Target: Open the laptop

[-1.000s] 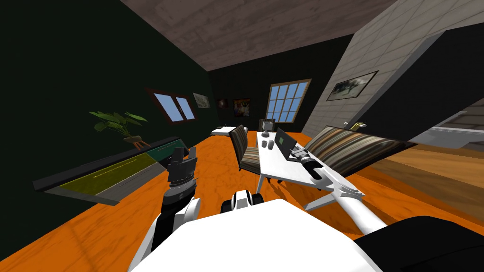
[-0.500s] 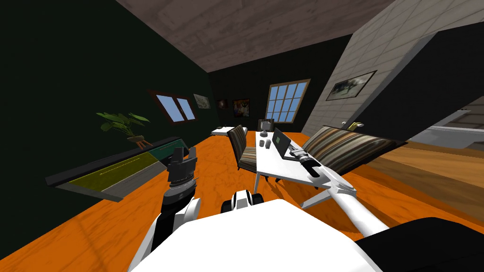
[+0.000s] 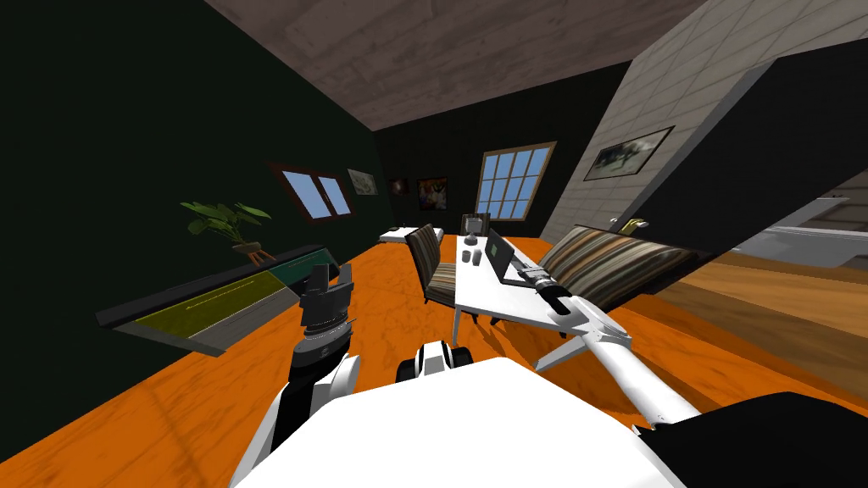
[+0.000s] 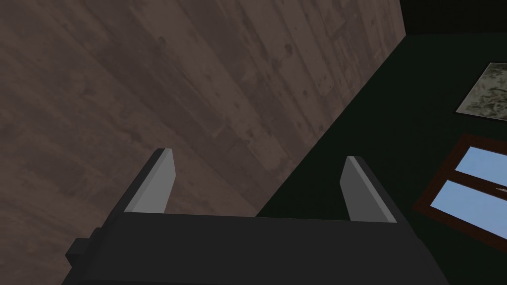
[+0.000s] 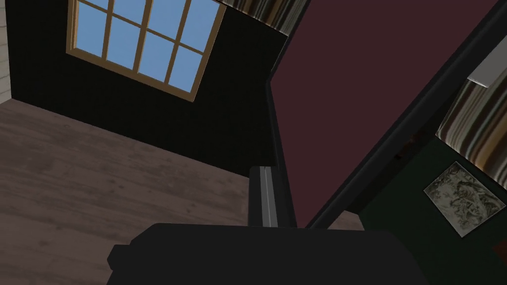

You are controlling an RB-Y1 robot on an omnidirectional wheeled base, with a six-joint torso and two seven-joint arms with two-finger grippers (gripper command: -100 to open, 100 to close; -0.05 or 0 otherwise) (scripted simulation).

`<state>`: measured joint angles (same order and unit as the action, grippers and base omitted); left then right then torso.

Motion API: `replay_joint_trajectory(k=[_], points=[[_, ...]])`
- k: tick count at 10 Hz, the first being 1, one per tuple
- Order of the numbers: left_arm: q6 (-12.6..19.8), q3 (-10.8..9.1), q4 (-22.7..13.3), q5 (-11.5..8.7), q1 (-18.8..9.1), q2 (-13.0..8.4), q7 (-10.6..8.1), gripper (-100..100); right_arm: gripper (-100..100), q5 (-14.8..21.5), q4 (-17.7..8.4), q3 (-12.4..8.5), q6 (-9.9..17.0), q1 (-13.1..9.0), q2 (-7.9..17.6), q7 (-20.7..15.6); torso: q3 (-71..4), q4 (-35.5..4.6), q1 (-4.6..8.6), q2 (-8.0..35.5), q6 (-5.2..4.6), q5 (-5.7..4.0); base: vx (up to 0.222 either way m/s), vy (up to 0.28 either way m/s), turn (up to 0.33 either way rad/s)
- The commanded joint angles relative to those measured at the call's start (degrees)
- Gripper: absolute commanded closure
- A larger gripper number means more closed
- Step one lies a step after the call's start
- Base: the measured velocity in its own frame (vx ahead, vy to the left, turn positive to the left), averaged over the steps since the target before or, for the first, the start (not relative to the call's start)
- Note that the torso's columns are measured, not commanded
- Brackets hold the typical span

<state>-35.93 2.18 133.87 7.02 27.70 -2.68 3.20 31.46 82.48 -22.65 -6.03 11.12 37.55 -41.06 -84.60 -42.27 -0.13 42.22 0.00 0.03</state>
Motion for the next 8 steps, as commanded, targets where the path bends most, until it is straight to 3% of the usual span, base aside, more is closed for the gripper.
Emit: replay_joint_trajectory(k=[1, 8], points=[[0.00, 0.00, 0.00, 0.00, 0.01, 0.00, 0.00, 0, -100, 2.75, 0.26, -0.91, 0.63, 1.01, 1.29, -1.23, -0.06, 0.02, -0.11, -0.08, -0.03, 0.04, 0.033, 0.041, -0.092], [0.00, 0.01, 0.00, 0.00, 0.00, 0.01, 0.00, 0, -100, 10.93, 3.23, -3.06, 2.04, 4.07, 5.13, -6.81, 0.06, -0.03, 0.11, 0.10, 0.01, -0.03, 0.028, 0.052, -0.065]])
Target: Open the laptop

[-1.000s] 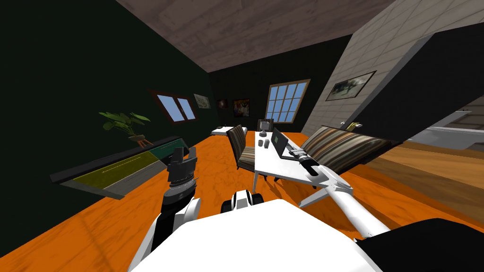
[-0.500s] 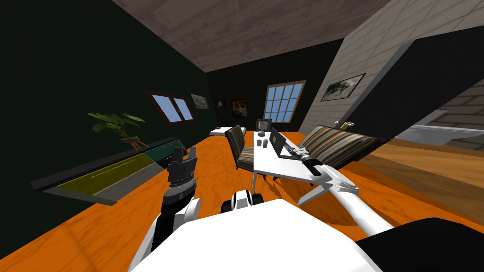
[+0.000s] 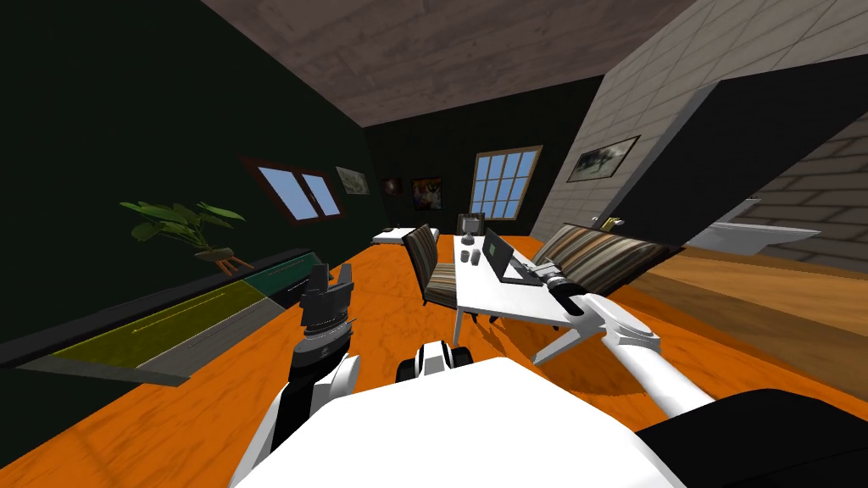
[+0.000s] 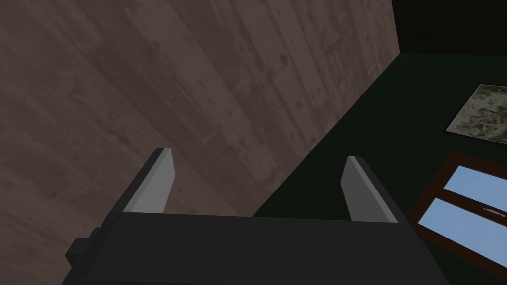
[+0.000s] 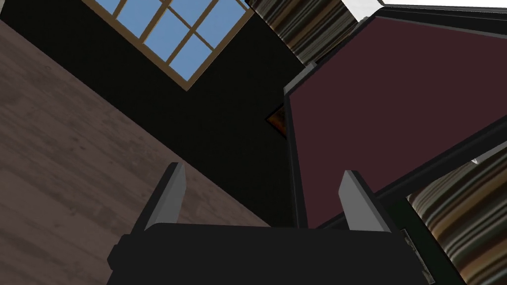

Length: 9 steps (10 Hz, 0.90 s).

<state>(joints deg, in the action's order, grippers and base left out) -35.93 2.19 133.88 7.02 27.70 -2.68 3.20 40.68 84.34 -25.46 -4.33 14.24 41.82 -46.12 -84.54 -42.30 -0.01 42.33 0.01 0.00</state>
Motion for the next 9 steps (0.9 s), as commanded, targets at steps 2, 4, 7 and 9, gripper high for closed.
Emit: replay_joint_trajectory(k=[2, 4, 7, 9], points=[[0.00, 0.00, 0.00, 0.00, 0.00, 0.00, 0.00, 0, -100, 2.76, 2.60, -0.04, 0.50, 1.40, 0.94, -3.56, -0.02, 0.01, -0.07, -0.04, 0.00, 0.02, 0.028, 0.086, -0.009], [0.00, 0.01, 0.00, 0.00, 0.00, 0.00, 0.00, 0, -100, 1.42, 3.36, 1.31, 0.75, 1.74, -1.42, -5.07, -0.09, 0.05, -0.01, -0.15, 0.04, -0.01, 0.058, 0.063, 0.163], [0.00, -0.01, 0.00, 0.00, 0.00, -0.01, 0.00, 0, -100, 0.24, 4.19, 1.67, 2.00, 2.67, 0.12, -4.19, 0.04, -0.02, 0.15, 0.07, -0.06, -0.04, 0.040, 0.004, 0.067], [0.00, 0.00, 0.00, 0.00, 0.00, 0.00, 0.00, 0, 100, 0.47, 4.57, 1.84, 2.03, 2.68, -0.44, -4.45, 0.07, -0.03, -0.01, 0.11, -0.02, 0.01, 0.001, 0.003, -0.008]])
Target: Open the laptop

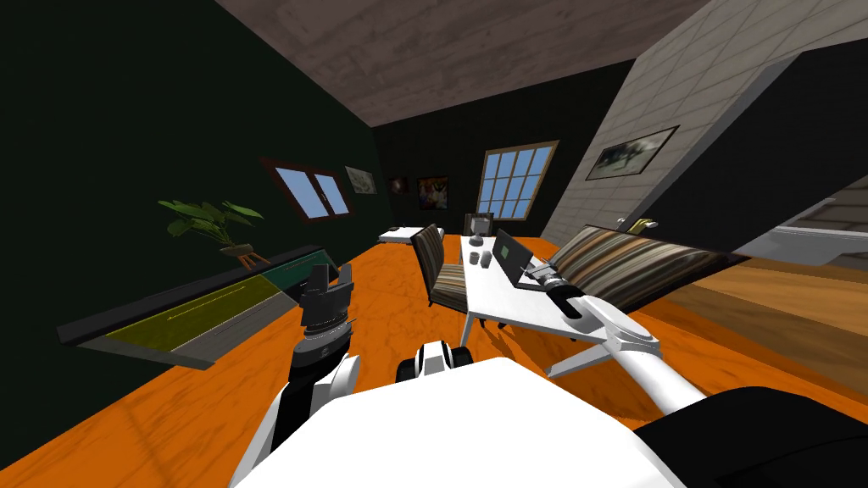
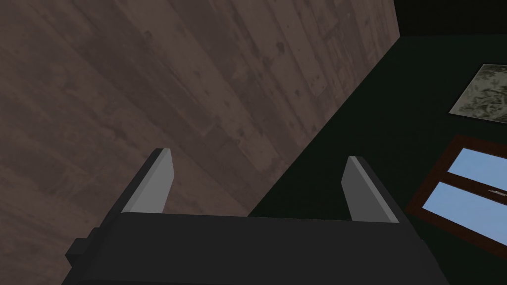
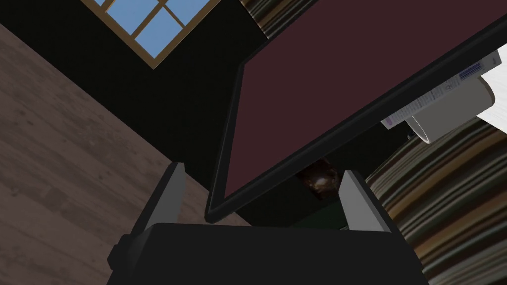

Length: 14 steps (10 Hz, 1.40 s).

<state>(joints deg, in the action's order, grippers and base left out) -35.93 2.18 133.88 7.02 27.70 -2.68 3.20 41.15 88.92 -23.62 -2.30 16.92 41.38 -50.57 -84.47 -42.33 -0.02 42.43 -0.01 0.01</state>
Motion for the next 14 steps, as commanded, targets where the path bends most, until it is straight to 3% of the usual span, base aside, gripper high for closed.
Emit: replay_joint_trajectory(k=[1, 9, 10, 11, 14], points=[[0.00, 0.00, 0.00, 0.00, 0.00, 0.00, 0.00, 0, 100, -1.83, -1.26, 0.26, -0.34, -0.98, -0.18, 2.13, -0.05, 0.01, 0.02, -0.07, 0.00, 0.01, -0.034, -0.050, 0.016], [0.00, -0.01, 0.00, 0.00, 0.00, -0.01, 0.00, 0, 100, -9.17, -6.30, 1.20, -1.59, -4.92, -0.82, 10.69, -0.11, 0.05, 0.02, -0.17, 0.01, -0.01, -0.057, -0.084, 0.014], [0.00, -0.01, 0.00, 0.00, 0.00, -0.01, 0.00, 0, 100, -8.57, -6.00, 1.11, -1.53, -4.67, -0.76, 9.87, -0.10, 0.05, 0.05, -0.14, 0.01, -0.02, -0.027, -0.036, 0.005], [0.00, 0.00, 0.00, 0.00, 0.00, 0.00, 0.00, 0, -100, -7.33, -5.89, 0.53, -1.38, -3.95, -0.52, 8.43, -0.13, 0.06, -0.09, -0.21, 0.00, 0.02, 0.009, 0.052, -0.089], [-0.01, 0.01, 0.01, 0.00, 0.01, 0.01, 0.00, 0, -100, -4.64, -5.10, -0.46, -1.13, -2.40, -0.01, 4.95, -0.24, 0.11, -0.27, -0.35, 0.03, 0.10, 0.068, 0.142, -0.095]])
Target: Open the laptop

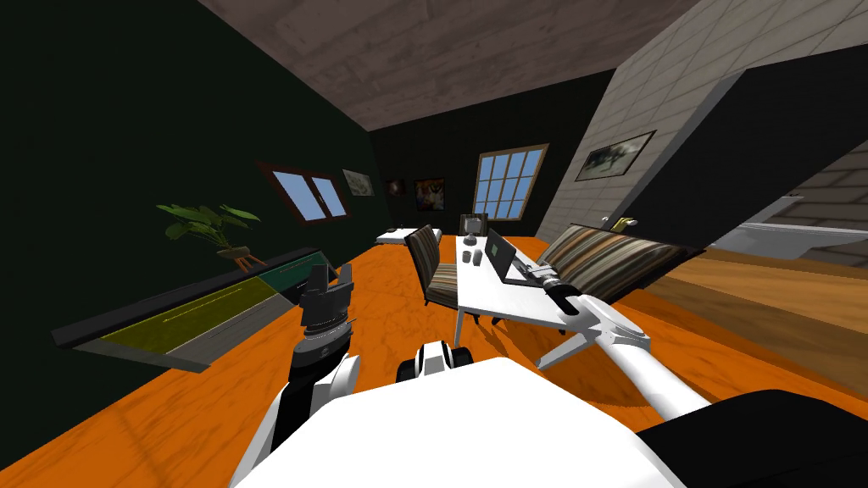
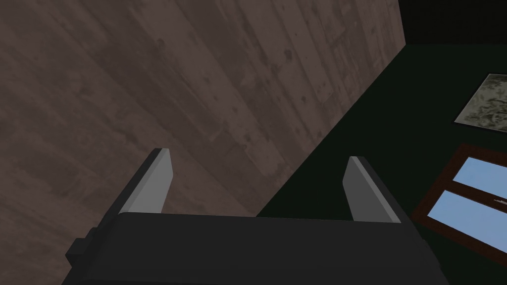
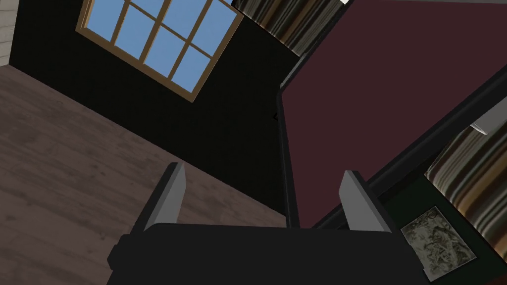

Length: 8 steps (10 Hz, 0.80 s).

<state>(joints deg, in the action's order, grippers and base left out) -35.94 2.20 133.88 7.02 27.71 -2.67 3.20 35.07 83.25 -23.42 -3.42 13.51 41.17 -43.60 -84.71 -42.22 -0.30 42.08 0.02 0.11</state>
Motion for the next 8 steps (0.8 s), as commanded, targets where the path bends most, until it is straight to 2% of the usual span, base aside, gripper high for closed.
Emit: replay_joint_trajectory(k=[1, 6, 8], points=[[0.00, 0.00, 0.00, 0.00, 0.00, 0.00, 0.00, 0, -100, 2.17, 0.94, -0.82, -0.02, 1.43, 0.34, -3.01, 0.11, -0.05, 0.25, 0.19, -0.01, -0.09, 0.033, 0.111, -0.057], [0.01, -0.01, -0.01, 0.00, -0.01, -0.01, 0.00, 0, -100, 5.45, 3.77, -0.15, -0.31, 2.72, 0.16, -7.94, 0.14, -0.07, 0.28, 0.21, -0.01, -0.10, 0.009, 0.064, -0.029], [0.00, -0.01, -0.01, 0.00, -0.01, -0.02, 0.00, 0, -100, 5.71, 5.44, 1.62, 1.02, 1.68, -1.93, -8.76, 0.02, -0.01, 0.48, 0.00, 0.04, -0.16, 0.086, -0.062, 0.181]])
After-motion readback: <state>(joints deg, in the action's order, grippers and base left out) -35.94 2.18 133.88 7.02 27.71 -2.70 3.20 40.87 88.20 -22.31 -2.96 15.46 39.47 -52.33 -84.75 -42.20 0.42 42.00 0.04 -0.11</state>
